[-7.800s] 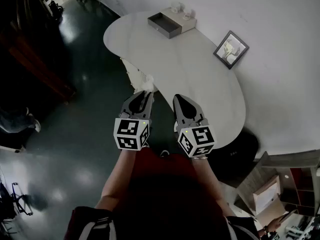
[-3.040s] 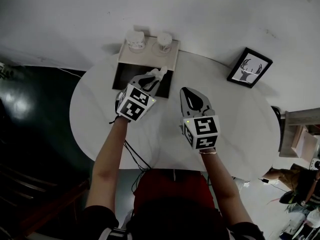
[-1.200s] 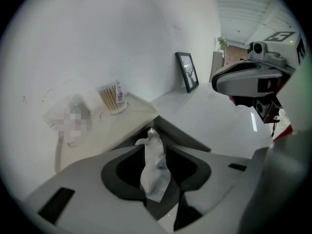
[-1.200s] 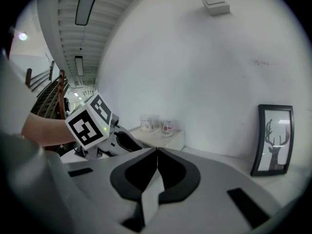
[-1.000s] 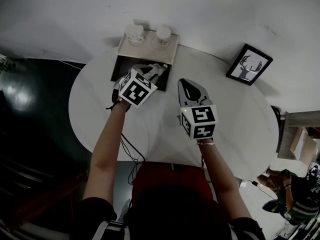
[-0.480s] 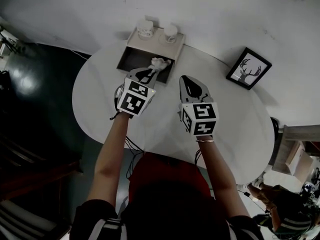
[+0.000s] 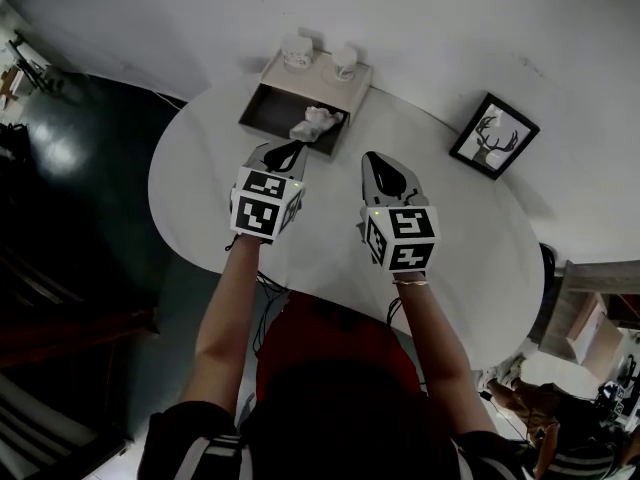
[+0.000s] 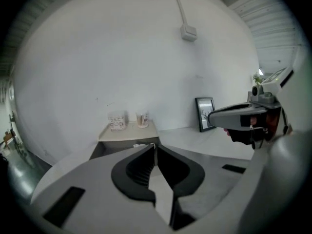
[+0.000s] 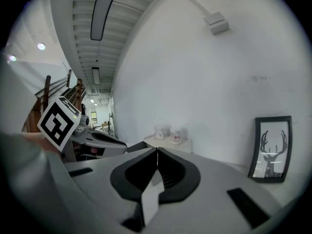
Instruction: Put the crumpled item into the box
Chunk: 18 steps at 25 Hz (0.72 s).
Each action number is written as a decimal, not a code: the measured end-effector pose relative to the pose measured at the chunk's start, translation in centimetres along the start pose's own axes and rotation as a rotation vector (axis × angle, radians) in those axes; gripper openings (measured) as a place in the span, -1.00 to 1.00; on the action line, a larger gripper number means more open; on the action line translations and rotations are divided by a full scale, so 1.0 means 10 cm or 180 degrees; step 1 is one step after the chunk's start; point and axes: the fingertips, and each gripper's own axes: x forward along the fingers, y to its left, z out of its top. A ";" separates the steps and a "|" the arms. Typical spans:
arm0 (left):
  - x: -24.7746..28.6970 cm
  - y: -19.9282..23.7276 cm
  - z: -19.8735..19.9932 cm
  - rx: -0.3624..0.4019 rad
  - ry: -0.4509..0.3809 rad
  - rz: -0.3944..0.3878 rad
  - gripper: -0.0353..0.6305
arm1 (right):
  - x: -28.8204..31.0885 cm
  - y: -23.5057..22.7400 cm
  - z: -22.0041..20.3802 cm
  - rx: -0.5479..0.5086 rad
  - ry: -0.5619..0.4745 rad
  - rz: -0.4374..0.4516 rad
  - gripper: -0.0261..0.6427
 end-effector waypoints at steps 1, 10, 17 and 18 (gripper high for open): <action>-0.03 -0.01 0.00 -0.0055 -0.0039 0.0027 -0.77 | -0.02 0.00 0.00 -0.0004 -0.0005 0.0017 -0.88; -0.37 -0.12 0.08 -0.0379 -0.0387 0.0314 -0.81 | -0.18 0.11 0.03 -0.0049 -0.0095 0.0222 -0.88; -0.62 -0.23 0.06 -0.0508 -0.0535 0.0523 -0.81 | -0.35 0.16 0.05 -0.0131 -0.0185 0.0326 -0.88; -0.65 -0.25 0.06 -0.0513 -0.0557 0.0542 -0.81 | -0.38 0.16 0.05 -0.0134 -0.0194 0.0331 -0.88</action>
